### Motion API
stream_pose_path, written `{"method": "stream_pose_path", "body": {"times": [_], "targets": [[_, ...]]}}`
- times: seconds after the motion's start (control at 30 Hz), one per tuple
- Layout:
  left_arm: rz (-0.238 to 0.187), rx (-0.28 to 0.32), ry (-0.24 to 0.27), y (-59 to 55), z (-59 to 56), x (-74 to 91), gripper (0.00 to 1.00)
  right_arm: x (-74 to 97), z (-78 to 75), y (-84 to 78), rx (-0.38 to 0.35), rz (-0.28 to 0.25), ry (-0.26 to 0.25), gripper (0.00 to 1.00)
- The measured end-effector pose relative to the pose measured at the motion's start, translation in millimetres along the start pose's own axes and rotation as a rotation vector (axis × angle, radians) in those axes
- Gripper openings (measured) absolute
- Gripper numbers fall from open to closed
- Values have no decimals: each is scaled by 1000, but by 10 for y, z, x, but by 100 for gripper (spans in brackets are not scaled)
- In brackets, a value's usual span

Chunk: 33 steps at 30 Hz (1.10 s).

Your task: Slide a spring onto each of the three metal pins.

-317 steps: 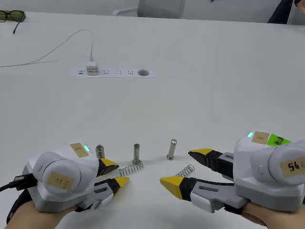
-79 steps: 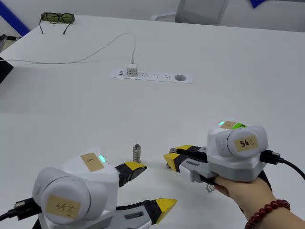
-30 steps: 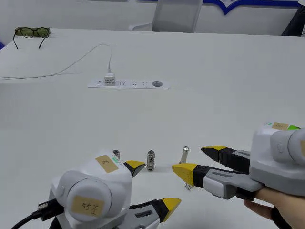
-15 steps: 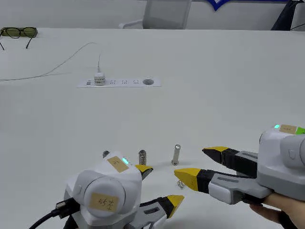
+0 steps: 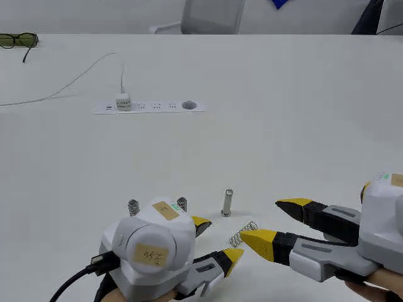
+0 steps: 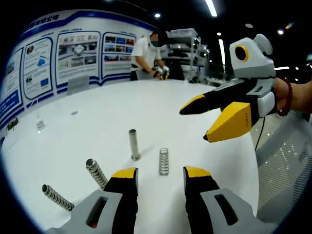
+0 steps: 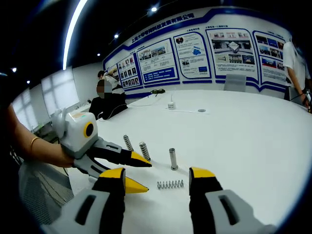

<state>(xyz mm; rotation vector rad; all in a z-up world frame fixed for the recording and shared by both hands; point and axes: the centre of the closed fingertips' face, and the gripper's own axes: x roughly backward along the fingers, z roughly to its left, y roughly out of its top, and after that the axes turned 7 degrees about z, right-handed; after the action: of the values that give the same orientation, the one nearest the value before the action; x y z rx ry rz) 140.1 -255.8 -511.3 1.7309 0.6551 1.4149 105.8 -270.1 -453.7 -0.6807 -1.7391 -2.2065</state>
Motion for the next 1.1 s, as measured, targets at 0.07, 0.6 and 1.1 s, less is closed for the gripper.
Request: {"method": "stream_pose_path", "body": {"times": [0.07, 0.6, 1.1], "targets": [[1, 6, -5, -1, 1, -32, 37, 20, -5, -5, 5, -4, 1, 54], [29, 14, -26, -74, -18, -264, 27, 128, -74, -104, 29, 7, -11, 55], [54, 2, -46, -92, -41, -355, 14, 138, -81, -149, 68, 23, -21, 55]]}}
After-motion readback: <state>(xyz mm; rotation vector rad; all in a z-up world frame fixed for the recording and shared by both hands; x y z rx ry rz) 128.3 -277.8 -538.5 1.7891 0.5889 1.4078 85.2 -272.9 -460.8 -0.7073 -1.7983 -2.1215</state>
